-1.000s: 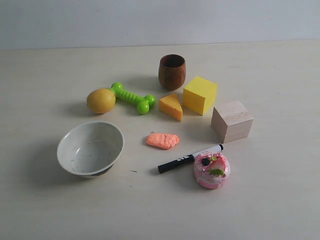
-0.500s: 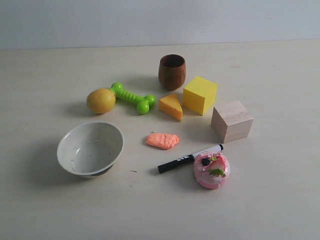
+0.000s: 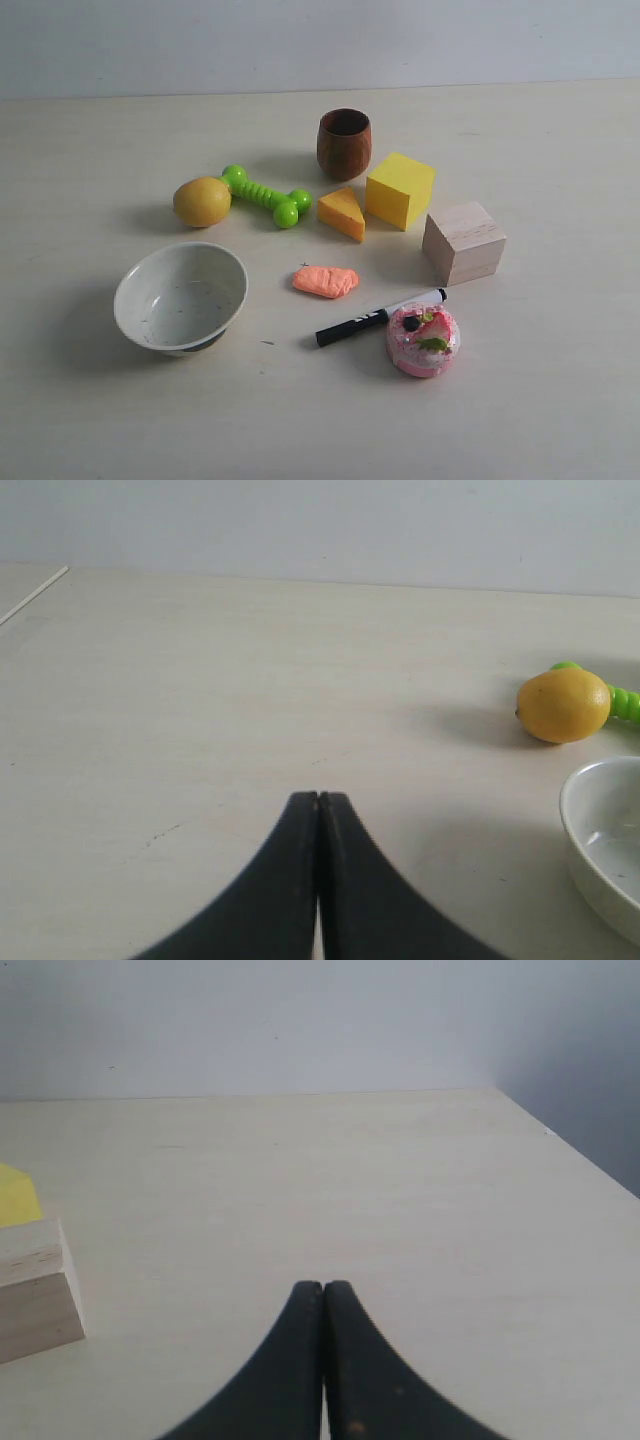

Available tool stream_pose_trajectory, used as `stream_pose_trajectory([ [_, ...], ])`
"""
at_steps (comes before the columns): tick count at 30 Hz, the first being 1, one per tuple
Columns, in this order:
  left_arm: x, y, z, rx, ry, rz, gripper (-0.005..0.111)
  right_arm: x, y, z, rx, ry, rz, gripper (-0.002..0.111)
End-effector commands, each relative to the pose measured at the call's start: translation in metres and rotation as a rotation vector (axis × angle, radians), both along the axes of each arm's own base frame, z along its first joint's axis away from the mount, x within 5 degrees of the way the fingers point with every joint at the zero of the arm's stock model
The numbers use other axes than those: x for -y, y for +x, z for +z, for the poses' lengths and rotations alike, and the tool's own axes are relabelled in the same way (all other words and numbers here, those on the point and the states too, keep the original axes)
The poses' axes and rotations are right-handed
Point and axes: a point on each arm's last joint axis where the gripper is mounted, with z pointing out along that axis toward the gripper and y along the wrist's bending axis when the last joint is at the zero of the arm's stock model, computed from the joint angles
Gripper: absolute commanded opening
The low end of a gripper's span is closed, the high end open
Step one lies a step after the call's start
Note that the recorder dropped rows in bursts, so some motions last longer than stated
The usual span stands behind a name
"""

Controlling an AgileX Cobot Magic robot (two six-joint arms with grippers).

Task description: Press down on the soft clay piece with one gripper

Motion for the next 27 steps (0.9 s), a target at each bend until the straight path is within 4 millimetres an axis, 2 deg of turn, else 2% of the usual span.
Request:
stream_pose_trajectory([
  [1, -0.0001, -0.0002, 0.0022, 0.019, -0.001, 0.002, 0.0, -0.0001, -0.0001, -0.0009, 0.006, -0.007, 0.004, 0.0],
  [7, -0.0001, -0.0002, 0.0022, 0.019, -0.001, 0.002, 0.0, -0.0016, 0.0003, -0.0005, 0.018, 0.044, 0.008, 0.0],
  [27, -0.0001, -0.0002, 0.0022, 0.019, -0.001, 0.002, 0.0, -0.0016, 0.0003, -0.0005, 0.018, 0.043, 0.007, 0.0],
])
